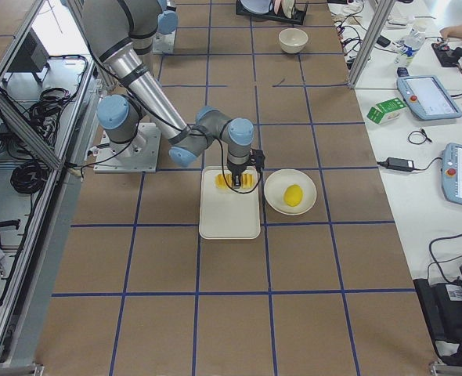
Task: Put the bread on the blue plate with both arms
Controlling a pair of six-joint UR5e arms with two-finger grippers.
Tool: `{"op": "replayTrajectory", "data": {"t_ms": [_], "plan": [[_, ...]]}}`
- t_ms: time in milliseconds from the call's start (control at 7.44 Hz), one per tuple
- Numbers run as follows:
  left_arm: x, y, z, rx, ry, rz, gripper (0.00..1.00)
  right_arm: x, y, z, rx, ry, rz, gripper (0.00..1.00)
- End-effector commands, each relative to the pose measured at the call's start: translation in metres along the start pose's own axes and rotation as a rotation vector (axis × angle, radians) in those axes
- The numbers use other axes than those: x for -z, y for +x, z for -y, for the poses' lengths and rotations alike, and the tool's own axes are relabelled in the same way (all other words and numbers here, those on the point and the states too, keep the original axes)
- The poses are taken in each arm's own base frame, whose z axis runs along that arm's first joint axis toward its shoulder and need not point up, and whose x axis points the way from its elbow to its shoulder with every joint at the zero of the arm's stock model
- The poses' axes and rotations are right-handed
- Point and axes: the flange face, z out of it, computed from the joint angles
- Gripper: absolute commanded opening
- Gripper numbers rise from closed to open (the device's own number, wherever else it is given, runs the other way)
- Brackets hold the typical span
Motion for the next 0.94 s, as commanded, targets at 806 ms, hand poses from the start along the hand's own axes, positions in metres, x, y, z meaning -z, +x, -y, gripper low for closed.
{"op": "replayTrajectory", "data": {"t_ms": [806], "plan": [[0.113, 0.162, -0.163, -0.244, -0.198, -0.169, 0.0, 0.108, 0.036, 0.048, 0.011, 0.035, -0.031, 0.0]]}}
